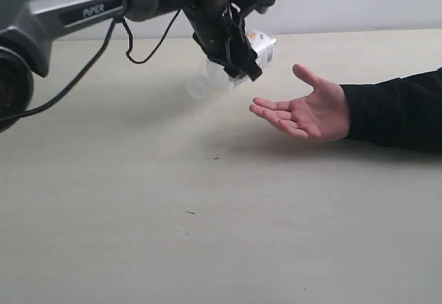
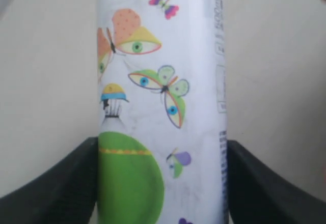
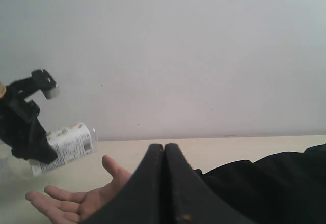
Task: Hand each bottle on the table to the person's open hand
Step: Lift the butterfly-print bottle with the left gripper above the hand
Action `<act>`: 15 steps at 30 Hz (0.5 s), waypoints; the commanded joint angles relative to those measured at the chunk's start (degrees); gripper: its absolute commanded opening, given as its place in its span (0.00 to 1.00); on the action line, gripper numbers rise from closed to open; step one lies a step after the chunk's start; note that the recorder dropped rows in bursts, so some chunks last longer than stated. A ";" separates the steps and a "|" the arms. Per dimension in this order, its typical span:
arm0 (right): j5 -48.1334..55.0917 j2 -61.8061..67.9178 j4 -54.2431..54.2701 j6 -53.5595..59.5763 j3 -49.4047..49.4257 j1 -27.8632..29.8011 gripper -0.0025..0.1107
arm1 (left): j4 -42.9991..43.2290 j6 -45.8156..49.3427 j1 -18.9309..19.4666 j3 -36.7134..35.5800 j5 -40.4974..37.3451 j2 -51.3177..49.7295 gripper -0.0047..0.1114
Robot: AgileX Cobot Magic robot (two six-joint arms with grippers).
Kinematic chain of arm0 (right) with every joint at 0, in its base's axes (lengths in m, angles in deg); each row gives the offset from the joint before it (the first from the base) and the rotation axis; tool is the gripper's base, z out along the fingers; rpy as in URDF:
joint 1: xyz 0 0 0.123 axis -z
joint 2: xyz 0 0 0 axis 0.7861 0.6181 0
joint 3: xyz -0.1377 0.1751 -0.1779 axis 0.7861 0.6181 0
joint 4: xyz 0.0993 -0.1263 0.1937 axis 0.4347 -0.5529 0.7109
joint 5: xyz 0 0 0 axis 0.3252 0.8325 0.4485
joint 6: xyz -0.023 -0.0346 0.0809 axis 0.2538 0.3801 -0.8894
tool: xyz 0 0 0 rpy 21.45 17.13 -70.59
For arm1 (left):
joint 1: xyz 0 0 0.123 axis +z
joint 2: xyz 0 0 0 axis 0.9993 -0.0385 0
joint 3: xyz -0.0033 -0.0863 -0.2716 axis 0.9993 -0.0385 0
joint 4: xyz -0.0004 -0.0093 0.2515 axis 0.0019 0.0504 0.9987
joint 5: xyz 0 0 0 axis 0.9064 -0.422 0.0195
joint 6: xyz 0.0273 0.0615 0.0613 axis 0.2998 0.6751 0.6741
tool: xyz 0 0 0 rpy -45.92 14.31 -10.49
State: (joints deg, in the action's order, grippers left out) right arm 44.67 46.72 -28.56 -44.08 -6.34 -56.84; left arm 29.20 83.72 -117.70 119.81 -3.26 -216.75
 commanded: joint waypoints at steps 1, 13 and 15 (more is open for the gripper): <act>-0.82 -0.32 0.09 0.21 0.26 0.28 0.02 | 0.51 -0.40 -0.36 0.30 0.18 5.79 0.05; -0.82 -0.32 0.09 0.21 0.26 0.28 0.02 | -0.12 19.66 -3.38 0.30 -7.12 10.25 0.05; -0.82 -0.32 0.09 0.21 0.26 0.28 0.02 | -0.96 24.42 -4.59 0.30 -6.90 10.12 0.05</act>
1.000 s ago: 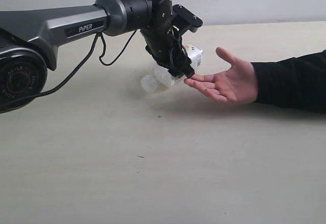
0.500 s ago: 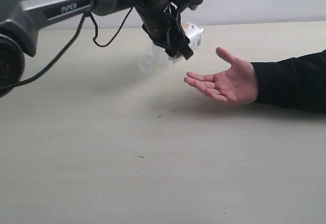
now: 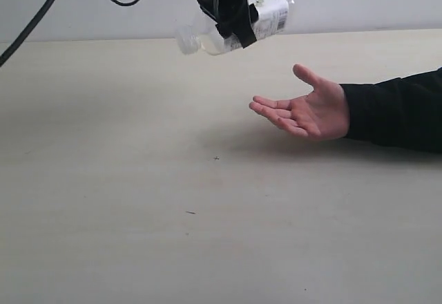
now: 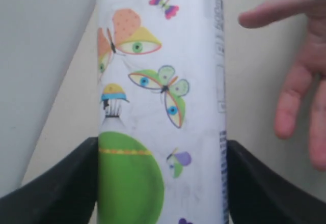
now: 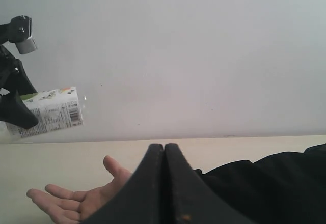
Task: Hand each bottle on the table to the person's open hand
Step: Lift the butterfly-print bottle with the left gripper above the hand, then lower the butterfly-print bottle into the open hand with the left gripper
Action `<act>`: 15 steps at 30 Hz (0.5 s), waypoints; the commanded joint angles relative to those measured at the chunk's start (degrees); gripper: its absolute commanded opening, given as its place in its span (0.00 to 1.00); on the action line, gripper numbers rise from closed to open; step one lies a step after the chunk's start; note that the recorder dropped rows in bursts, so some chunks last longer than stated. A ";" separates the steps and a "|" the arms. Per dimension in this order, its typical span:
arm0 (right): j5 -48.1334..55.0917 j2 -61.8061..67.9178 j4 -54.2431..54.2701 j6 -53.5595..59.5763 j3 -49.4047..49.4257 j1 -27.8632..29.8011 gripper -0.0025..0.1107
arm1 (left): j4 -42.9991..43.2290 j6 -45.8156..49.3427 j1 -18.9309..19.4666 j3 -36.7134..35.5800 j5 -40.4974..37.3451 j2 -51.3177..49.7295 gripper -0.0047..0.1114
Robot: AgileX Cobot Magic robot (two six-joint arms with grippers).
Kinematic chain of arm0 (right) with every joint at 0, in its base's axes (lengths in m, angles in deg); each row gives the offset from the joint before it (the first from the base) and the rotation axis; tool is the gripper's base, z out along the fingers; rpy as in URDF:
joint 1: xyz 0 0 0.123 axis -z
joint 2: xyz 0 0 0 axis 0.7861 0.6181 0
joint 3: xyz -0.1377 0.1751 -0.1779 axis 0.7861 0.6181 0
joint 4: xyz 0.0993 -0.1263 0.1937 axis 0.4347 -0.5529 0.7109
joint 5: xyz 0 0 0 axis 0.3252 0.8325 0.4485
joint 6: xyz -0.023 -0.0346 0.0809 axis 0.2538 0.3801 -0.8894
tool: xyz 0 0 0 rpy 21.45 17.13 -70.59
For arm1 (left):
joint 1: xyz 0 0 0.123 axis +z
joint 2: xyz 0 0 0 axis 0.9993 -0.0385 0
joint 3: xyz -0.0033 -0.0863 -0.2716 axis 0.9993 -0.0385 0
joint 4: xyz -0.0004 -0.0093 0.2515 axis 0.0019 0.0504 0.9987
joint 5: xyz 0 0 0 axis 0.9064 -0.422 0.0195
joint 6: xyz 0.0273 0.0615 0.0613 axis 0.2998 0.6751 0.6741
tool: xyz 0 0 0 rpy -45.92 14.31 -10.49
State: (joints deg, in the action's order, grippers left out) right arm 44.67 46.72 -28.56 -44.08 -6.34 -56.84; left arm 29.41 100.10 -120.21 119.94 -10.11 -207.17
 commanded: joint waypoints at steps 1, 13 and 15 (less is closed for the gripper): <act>-0.82 -0.32 0.09 0.21 0.26 0.28 0.02 | -1.71 11.69 -2.53 0.17 0.07 0.55 0.05; -0.82 -0.32 0.09 0.21 0.26 0.28 0.02 | -2.81 48.86 -7.60 0.05 -2.28 0.34 0.05; -0.82 -0.32 0.09 0.21 0.26 0.28 0.02 | -2.81 53.32 -8.13 0.05 -2.90 0.34 0.05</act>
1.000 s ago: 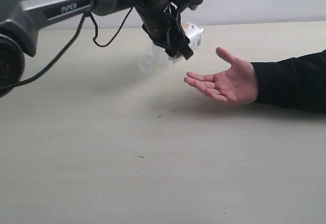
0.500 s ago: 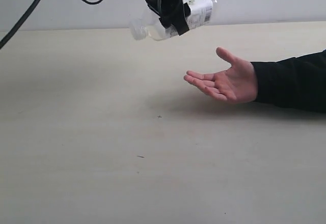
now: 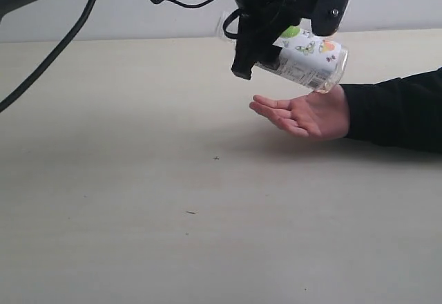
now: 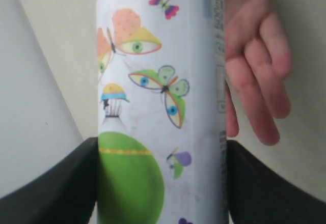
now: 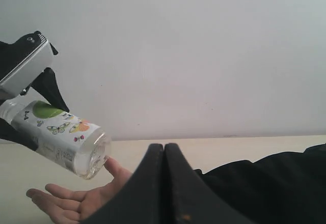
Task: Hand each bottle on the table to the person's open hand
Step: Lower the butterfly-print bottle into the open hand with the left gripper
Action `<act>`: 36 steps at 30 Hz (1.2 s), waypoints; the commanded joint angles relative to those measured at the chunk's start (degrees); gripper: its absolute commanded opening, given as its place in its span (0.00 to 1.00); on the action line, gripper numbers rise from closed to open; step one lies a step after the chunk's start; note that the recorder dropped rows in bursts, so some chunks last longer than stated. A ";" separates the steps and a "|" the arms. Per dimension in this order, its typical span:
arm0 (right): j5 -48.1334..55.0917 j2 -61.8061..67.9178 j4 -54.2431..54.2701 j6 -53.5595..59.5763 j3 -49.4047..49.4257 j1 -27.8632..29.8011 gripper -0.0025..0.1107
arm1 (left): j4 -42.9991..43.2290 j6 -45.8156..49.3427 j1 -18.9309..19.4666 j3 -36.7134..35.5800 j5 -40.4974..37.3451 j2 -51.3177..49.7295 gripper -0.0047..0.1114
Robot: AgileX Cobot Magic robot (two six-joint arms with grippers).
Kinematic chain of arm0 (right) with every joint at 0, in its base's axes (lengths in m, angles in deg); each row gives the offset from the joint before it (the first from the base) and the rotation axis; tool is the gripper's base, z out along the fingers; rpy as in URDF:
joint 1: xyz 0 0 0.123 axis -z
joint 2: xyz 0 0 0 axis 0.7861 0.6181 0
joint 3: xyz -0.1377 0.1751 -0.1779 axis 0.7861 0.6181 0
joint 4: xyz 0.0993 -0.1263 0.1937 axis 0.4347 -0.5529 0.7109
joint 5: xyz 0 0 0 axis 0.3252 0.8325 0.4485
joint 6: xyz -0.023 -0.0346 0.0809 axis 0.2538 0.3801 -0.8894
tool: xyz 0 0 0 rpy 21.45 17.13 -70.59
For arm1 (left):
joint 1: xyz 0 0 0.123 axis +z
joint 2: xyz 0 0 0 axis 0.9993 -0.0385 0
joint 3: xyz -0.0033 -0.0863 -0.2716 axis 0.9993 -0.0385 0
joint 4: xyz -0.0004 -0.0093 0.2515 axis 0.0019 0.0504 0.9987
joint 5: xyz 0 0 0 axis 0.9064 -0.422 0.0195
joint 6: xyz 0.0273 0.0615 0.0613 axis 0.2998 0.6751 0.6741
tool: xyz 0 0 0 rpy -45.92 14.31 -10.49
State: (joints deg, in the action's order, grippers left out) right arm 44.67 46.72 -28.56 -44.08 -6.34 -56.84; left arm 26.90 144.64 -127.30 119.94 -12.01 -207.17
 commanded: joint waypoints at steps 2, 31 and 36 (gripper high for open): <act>-0.82 -0.32 0.09 0.21 0.26 0.28 0.02 | -0.30 12.90 -1.26 0.05 -1.37 0.34 0.05; -0.82 -0.32 0.09 0.21 0.26 0.28 0.02 | -0.05 30.22 -7.28 -0.42 6.20 -7.81 0.05; -0.82 -0.32 0.09 0.21 0.26 0.28 0.02 | -0.05 30.43 -6.38 -0.42 6.59 -7.92 0.05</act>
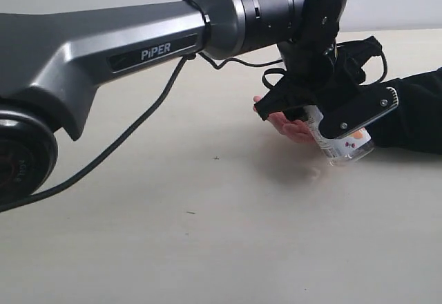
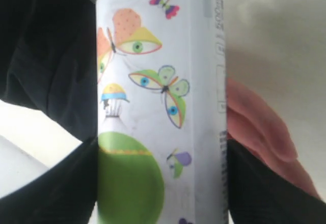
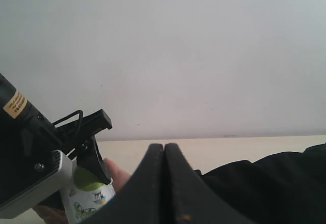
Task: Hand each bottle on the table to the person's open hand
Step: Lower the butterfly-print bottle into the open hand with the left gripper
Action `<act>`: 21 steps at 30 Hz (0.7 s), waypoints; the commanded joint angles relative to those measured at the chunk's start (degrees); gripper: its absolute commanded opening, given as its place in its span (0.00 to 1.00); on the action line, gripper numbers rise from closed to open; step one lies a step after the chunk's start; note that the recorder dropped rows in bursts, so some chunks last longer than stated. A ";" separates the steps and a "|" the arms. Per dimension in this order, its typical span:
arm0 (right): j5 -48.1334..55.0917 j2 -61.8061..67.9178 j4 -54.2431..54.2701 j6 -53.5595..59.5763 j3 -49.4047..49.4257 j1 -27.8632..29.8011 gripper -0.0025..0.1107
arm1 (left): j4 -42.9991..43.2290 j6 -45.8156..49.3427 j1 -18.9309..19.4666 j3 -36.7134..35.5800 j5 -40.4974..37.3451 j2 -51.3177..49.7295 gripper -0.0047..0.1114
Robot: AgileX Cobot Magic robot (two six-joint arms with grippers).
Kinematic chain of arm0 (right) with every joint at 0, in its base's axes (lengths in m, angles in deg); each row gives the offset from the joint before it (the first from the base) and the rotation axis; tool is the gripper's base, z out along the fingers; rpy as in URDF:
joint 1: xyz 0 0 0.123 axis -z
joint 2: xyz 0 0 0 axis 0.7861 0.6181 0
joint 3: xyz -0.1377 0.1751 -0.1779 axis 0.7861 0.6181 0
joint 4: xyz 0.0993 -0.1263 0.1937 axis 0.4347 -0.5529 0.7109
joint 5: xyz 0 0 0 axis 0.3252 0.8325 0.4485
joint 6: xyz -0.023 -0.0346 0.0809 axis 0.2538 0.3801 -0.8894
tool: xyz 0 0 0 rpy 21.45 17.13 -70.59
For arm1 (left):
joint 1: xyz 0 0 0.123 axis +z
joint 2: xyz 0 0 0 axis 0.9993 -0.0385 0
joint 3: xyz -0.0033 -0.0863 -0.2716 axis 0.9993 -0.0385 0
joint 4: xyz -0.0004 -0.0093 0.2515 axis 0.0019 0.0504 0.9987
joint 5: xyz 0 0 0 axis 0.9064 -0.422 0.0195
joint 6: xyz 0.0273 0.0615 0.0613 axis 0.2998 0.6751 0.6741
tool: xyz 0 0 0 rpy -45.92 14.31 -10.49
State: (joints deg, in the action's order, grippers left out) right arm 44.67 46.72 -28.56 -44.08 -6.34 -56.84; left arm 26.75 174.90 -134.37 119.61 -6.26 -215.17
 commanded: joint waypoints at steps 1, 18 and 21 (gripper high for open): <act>-0.82 -0.32 0.09 0.21 0.26 0.28 0.02 | 0.09 0.34 0.83 -0.08 1.01 0.08 0.05; -0.82 -0.32 0.09 0.21 0.26 0.28 0.02 | 0.09 -4.39 2.64 -0.08 3.58 -2.16 0.45; -0.82 -0.32 0.09 0.21 0.26 0.28 0.02 | 0.09 -5.56 2.64 -0.08 4.00 -2.16 0.57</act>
State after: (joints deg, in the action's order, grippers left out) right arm 44.67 46.72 -28.56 -44.08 -6.34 -56.84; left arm 26.87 171.11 -131.96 119.61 -4.10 -217.13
